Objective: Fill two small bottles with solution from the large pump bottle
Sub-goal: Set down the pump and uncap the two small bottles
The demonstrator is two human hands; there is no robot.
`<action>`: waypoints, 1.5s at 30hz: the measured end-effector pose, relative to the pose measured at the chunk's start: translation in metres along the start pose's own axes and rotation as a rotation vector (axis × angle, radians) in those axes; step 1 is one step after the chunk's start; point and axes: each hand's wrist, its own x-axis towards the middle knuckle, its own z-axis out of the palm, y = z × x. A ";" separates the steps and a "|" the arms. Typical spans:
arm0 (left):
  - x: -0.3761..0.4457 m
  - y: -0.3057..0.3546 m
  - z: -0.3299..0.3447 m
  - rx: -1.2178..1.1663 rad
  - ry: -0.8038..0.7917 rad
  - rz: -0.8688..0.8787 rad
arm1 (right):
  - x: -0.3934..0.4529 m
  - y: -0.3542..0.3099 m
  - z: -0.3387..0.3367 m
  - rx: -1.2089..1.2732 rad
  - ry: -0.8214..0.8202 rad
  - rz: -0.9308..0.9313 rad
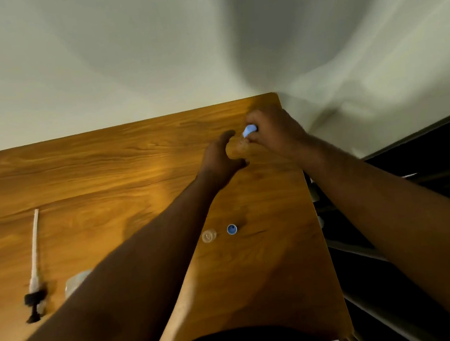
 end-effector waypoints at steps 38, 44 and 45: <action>-0.254 -0.047 -0.057 -0.183 0.127 0.221 | -0.196 -0.186 -0.027 -0.230 0.001 -0.476; -0.253 -0.070 -0.040 -0.264 0.145 0.120 | -0.206 -0.134 0.031 -0.007 0.003 -0.247; -0.252 -0.075 -0.036 -0.274 0.145 0.087 | -0.207 -0.125 0.045 0.039 -0.002 -0.205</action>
